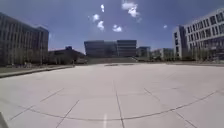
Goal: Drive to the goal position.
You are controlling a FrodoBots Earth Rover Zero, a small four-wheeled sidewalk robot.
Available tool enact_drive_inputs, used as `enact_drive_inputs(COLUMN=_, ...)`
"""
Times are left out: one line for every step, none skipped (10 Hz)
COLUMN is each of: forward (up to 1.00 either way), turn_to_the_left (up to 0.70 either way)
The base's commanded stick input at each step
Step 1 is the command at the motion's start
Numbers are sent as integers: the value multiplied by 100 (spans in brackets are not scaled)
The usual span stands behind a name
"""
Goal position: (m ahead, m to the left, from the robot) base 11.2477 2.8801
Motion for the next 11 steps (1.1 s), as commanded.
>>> enact_drive_inputs(forward=50, turn_to_the_left=0)
enact_drive_inputs(forward=50, turn_to_the_left=0)
enact_drive_inputs(forward=50, turn_to_the_left=0)
enact_drive_inputs(forward=50, turn_to_the_left=0)
enact_drive_inputs(forward=50, turn_to_the_left=0)
enact_drive_inputs(forward=50, turn_to_the_left=0)
enact_drive_inputs(forward=50, turn_to_the_left=0)
enact_drive_inputs(forward=50, turn_to_the_left=0)
enact_drive_inputs(forward=50, turn_to_the_left=0)
enact_drive_inputs(forward=50, turn_to_the_left=0)
enact_drive_inputs(forward=50, turn_to_the_left=0)
